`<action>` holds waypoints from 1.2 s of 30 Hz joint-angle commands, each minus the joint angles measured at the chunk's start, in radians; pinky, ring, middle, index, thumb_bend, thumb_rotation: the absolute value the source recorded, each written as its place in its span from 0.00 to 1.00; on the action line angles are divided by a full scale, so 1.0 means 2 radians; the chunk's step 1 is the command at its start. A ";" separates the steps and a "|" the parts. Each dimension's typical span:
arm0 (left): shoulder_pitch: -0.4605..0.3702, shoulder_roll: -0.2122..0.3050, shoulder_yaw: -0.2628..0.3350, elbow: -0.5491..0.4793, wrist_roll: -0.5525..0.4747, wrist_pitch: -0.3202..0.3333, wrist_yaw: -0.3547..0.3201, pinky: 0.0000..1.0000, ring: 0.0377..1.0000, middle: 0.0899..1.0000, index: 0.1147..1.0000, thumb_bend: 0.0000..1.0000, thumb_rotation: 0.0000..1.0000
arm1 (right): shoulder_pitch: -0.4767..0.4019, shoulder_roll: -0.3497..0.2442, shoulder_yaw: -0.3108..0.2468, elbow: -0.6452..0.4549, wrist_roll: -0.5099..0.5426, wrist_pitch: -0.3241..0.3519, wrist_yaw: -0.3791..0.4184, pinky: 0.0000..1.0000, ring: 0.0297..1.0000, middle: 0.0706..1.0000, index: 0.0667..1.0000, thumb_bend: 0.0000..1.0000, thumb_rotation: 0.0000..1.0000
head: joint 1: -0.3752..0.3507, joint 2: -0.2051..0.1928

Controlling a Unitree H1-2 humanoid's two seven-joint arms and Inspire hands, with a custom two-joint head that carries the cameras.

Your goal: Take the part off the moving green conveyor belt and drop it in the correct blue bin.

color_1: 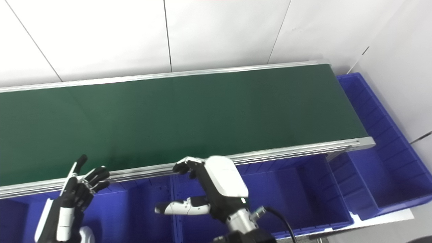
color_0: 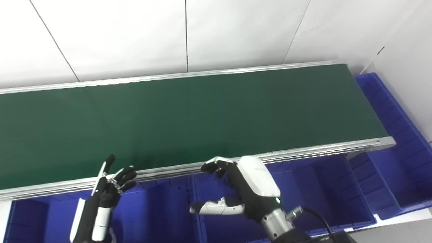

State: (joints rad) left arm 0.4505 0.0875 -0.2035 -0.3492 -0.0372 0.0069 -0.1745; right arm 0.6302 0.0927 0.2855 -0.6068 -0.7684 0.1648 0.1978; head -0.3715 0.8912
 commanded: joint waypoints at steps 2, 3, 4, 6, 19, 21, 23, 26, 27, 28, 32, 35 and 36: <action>0.016 -0.016 -0.018 -0.015 0.040 -0.052 0.014 0.78 0.81 0.82 0.95 0.74 0.92 | 0.032 0.037 -0.037 0.036 0.212 -0.059 -0.049 0.65 0.70 0.74 0.76 0.83 1.00 | 0.012 0.000; 0.018 -0.021 -0.021 -0.015 0.047 -0.056 0.018 0.79 0.82 0.83 0.95 0.74 0.92 | 0.031 0.035 -0.044 0.049 0.234 -0.070 -0.050 0.67 0.71 0.75 0.77 0.83 1.00 | 0.014 0.000; 0.020 -0.027 -0.024 -0.015 0.054 -0.059 0.022 0.79 0.83 0.85 0.95 0.74 0.92 | 0.028 0.028 -0.052 0.060 0.251 -0.081 -0.050 0.69 0.73 0.77 0.79 0.82 1.00 | 0.023 -0.002; 0.022 -0.036 -0.031 -0.016 0.065 -0.063 0.028 0.83 0.87 0.90 0.95 0.74 0.92 | 0.020 0.015 -0.064 0.077 0.273 -0.098 -0.051 0.71 0.75 0.80 0.82 0.82 1.00 | 0.033 -0.003; 0.036 -0.089 -0.057 0.010 0.158 -0.122 0.094 1.00 1.00 1.00 1.00 0.67 0.98 | 0.005 -0.033 -0.090 0.113 0.328 -0.141 -0.070 0.86 0.88 0.92 0.93 0.89 1.00 | 0.114 0.000; 0.037 -0.091 -0.061 0.013 0.167 -0.127 0.100 1.00 1.00 1.00 1.00 0.67 0.99 | 0.005 -0.038 -0.090 0.113 0.334 -0.141 -0.070 0.87 0.89 0.92 0.94 0.89 1.00 | 0.122 0.000; 0.038 -0.093 -0.063 0.014 0.171 -0.128 0.102 1.00 1.00 1.00 1.00 0.67 1.00 | 0.005 -0.040 -0.090 0.114 0.338 -0.142 -0.071 0.88 0.89 0.93 0.94 0.89 1.00 | 0.124 0.001; 0.036 -0.090 -0.063 0.017 0.176 -0.136 0.108 1.00 1.00 1.00 1.00 0.63 1.00 | 0.006 -0.039 -0.086 0.113 0.336 -0.142 -0.073 0.87 0.89 0.93 0.94 0.88 1.00 | 0.106 0.002; 0.036 -0.089 -0.063 0.016 0.173 -0.135 0.106 1.00 1.00 1.00 1.00 0.63 1.00 | 0.006 -0.039 -0.084 0.113 0.335 -0.142 -0.073 0.87 0.89 0.93 0.94 0.88 1.00 | 0.106 0.002; 0.036 -0.087 -0.061 0.014 0.170 -0.132 0.104 1.00 1.00 1.00 1.00 0.63 1.00 | 0.006 -0.038 -0.082 0.112 0.334 -0.142 -0.073 0.87 0.89 0.93 0.94 0.88 1.00 | 0.096 0.002; 0.035 -0.083 -0.055 0.005 0.160 -0.123 0.100 1.00 1.00 1.00 1.00 0.66 1.00 | 0.004 -0.035 -0.072 0.109 0.324 -0.138 -0.076 0.86 0.89 0.93 0.94 0.87 1.00 | 0.077 0.005; 0.033 -0.076 -0.052 -0.001 0.146 -0.110 0.091 1.00 1.00 1.00 1.00 0.68 1.00 | 0.003 -0.033 -0.065 0.108 0.318 -0.137 -0.079 0.87 0.90 0.94 0.94 0.88 1.00 | 0.063 0.008; 0.033 -0.074 -0.051 -0.003 0.142 -0.107 0.089 1.00 1.00 1.00 1.00 0.68 1.00 | 0.003 -0.032 -0.064 0.108 0.317 -0.137 -0.080 0.87 0.90 0.94 0.94 0.88 1.00 | 0.062 0.009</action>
State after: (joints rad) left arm 0.5165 -0.0664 -0.3062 -0.3244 0.2623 -0.2057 0.0140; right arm 0.6366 0.0217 0.1515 -0.3587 -0.1313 -0.0679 0.0455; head -0.2484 0.9096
